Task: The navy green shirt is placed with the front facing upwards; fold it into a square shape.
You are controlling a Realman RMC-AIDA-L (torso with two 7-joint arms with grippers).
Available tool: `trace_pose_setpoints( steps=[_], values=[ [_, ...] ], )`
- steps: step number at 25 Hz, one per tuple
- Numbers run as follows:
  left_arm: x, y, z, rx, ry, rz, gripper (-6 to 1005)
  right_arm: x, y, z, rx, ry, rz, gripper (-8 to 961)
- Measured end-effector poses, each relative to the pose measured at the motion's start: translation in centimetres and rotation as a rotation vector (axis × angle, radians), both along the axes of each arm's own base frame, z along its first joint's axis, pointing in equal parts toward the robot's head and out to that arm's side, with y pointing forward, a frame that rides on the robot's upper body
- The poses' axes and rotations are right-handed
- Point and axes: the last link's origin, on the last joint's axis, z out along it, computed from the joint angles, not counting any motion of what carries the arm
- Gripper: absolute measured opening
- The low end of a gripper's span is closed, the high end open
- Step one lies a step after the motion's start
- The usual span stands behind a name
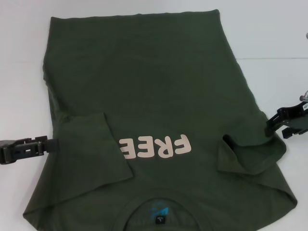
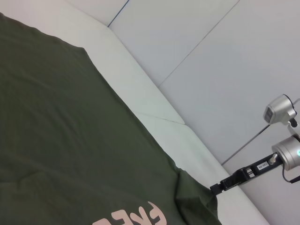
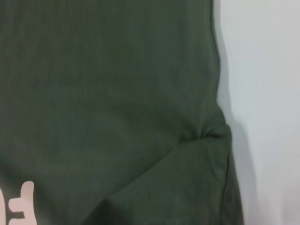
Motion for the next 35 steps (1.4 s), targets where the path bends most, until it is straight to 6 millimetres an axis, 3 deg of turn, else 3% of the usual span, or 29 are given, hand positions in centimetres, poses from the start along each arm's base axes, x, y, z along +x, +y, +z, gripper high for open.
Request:
trace_pose_setpoints(
  steps=[16, 19, 24, 35],
  values=[
    [0.0, -0.1, -0.3, -0.001, -0.004, -0.004, 906, 0.3, 0.0, -1.2, 0.002, -0.016, 0.012, 528],
    [0.0, -0.1, -0.3, -0.001, -0.005, -0.004, 906, 0.2, 0.0, -1.4, -0.006, -0.025, 0.019, 306],
    [0.0, -0.1, -0.3, -0.001, -0.005, -0.004, 906, 0.0, 0.1, -1.4, -0.005, -0.027, 0.025, 105],
    [0.0, -0.1, -0.2, 0.001, -0.007, -0.001, 906, -0.6, 1.0, -1.2, 0.025, -0.027, 0.069, 64]
  ],
)
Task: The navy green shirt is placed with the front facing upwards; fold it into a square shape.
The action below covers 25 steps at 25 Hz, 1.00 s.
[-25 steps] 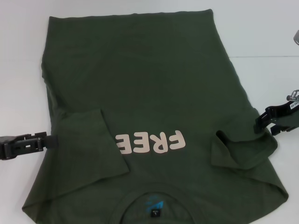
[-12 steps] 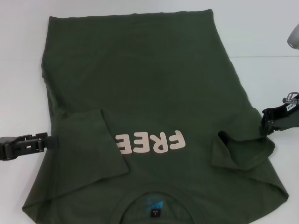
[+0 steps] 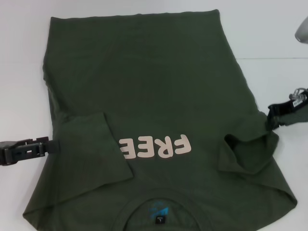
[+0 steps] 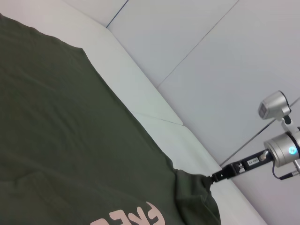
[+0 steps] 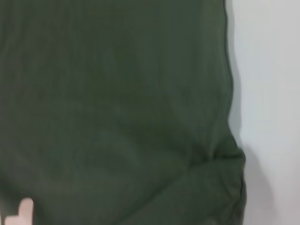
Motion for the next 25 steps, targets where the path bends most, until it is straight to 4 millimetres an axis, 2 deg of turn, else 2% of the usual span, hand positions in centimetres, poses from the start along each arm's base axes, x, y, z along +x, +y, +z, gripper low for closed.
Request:
trace_pose_setpoints(
  steps=[10, 25],
  values=[
    [0.1, -0.1, -0.4, -0.006, -0.006, -0.001, 906, -2.5, 1.9, -0.4, 0.074, 0.049, 0.076, 53],
    [0.2, -0.1, -0.6, -0.012, -0.015, 0.001, 905, -3.4, 2.9, -1.8, 0.162, 0.101, 0.111, 53]
  ],
)
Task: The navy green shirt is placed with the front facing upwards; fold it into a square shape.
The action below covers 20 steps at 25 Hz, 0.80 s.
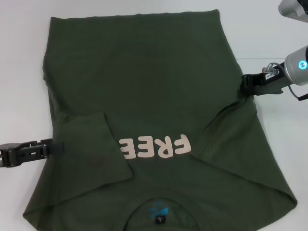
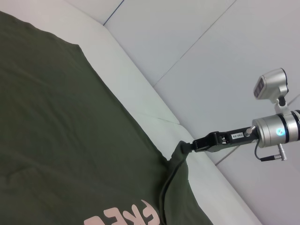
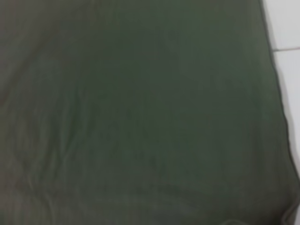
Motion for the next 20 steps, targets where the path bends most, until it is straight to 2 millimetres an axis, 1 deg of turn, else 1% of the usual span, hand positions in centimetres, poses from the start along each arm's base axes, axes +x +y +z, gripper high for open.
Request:
trace_pose_setpoints(
  steps=[15, 18, 20],
  values=[
    [0.0, 0.0, 0.0, 0.0, -0.001, 0.0, 905, 0.7, -0.5, -0.3, -0.018, 0.001, -0.006, 68],
    [0.0, -0.1, -0.1, -0.002, -0.006, 0.006, 905, 1.0, -0.7, 0.0, -0.012, 0.011, 0.001, 283],
    [-0.1, 0.0, 0.0, -0.002, -0.01, 0.015, 905, 1.1, -0.8, 0.5, -0.006, 0.038, 0.01, 380]
  ],
)
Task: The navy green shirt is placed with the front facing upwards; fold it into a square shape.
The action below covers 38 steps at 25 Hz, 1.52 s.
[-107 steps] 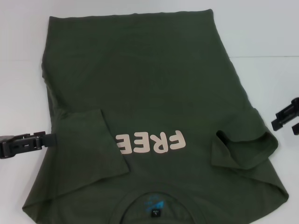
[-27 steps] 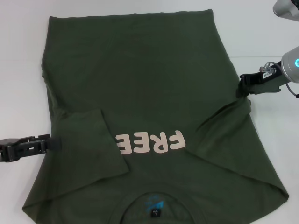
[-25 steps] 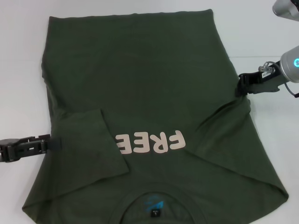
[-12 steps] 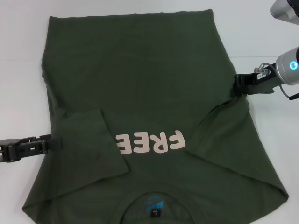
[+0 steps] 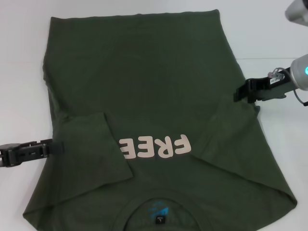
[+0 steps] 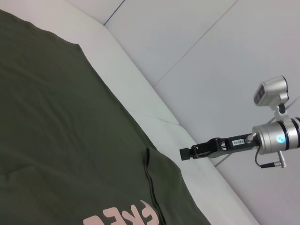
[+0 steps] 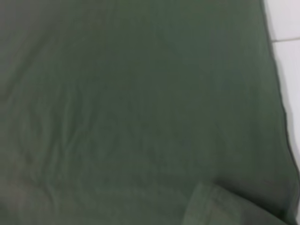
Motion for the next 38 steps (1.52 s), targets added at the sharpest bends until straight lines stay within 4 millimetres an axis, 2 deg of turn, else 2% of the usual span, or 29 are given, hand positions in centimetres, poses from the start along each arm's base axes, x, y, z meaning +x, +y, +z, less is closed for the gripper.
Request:
trace_pose_setpoints(
  steps=[3, 7, 8, 9, 11, 17, 19, 24, 31, 38],
  values=[
    [-0.1, 0.1, 0.2, -0.007, -0.012, 0.039, 905, 0.2, -0.3, 1.2, 0.016, 0.073, 0.01, 526],
    [-0.7, 0.3, 0.7, -0.015, -0.022, 0.125, 905, 1.4, -1.5, 3.8, 0.036, 0.16, 0.014, 613],
    [-0.8, 0.3, 1.0, -0.02, -0.024, 0.14, 905, 2.3, -2.6, 5.5, 0.046, 0.23, 0.008, 635],
    [-1.0, 0.3, 1.5, -0.025, -0.026, 0.159, 905, 2.3, -2.6, 5.5, 0.046, 0.23, 0.008, 656],
    [-1.3, 0.2, 2.4, -0.047, -0.029, 0.205, 905, 3.4, -3.9, 7.0, 0.05, 0.299, 0.001, 700],
    [-1.9, -0.4, 2.6, -0.203, 0.035, 0.316, 905, 6.6, -8.5, 10.1, 0.078, 0.478, 0.026, 808],
    [-2.1, -0.3, 2.4, -0.256, 0.087, 0.34, 905, 7.4, -9.7, 10.5, 0.1, 0.513, 0.058, 836],
    [-2.2, 0.2, 2.1, -0.316, 0.163, 0.385, 905, 8.3, -10.9, 10.8, 0.136, 0.545, 0.089, 853],
    [-2.6, 0.2, 2.5, -0.391, 0.269, 0.463, 905, 8.4, -10.7, 10.8, 0.146, 0.526, 0.103, 853],
    [-3.4, 0.0, 1.6, -0.397, 0.343, 0.498, 905, 8.4, -10.4, 10.7, 0.153, 0.515, 0.107, 853]
  ],
)
